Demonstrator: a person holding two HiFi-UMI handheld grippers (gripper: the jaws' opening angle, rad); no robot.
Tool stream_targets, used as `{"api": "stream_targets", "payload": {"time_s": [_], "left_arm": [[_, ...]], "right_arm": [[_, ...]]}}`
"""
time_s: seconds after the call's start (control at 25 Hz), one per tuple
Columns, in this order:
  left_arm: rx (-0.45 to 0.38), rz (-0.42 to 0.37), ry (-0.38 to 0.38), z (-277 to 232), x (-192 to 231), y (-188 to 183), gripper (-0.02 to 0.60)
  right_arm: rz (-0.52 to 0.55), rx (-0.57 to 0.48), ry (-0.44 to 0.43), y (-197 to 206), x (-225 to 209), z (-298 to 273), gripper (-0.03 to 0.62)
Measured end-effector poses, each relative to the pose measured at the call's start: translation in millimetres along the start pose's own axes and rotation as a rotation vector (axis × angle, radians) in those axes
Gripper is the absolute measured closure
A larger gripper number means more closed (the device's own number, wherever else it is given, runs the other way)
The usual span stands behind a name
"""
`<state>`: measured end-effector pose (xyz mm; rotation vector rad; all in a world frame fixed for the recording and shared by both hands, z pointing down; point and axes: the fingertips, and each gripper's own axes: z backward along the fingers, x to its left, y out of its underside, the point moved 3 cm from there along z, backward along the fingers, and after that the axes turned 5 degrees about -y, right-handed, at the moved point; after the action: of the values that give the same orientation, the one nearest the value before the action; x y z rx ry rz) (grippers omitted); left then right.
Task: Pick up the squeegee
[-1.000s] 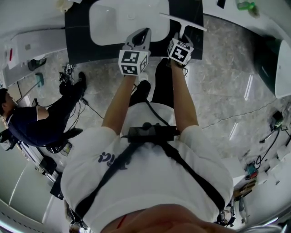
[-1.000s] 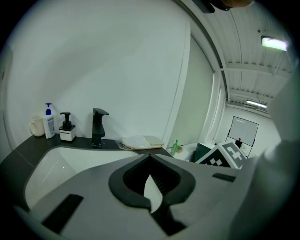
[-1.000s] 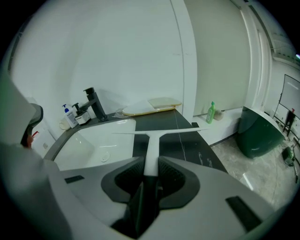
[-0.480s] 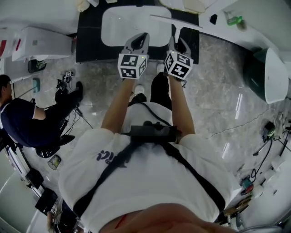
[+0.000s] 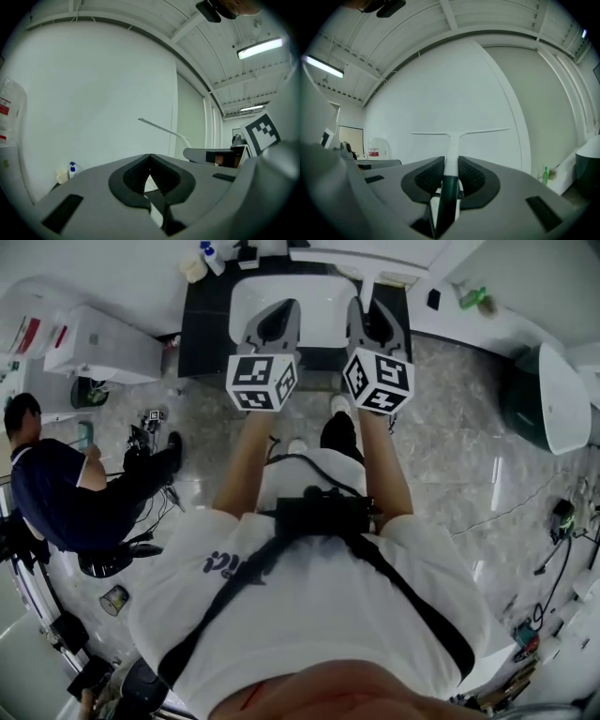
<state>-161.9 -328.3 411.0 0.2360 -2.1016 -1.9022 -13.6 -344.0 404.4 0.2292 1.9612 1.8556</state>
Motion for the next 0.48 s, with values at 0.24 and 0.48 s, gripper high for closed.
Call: {"api": "stream_targets", "payload": {"time_s": [0.24,0.48], "left_arm": [[-0.101,-0.048,0.006,28.1,-4.7,-50.4,0.569],[-0.129,-0.068,-0.004,42.2,-7.3,-66.4,0.569]], "right_arm": [[0.086,-0.139,-0.03,-54.9,35.2,26.1,0.493],[0.136,-0.171,-0.007,-71.8,46.3,38.4,0.493]]}}
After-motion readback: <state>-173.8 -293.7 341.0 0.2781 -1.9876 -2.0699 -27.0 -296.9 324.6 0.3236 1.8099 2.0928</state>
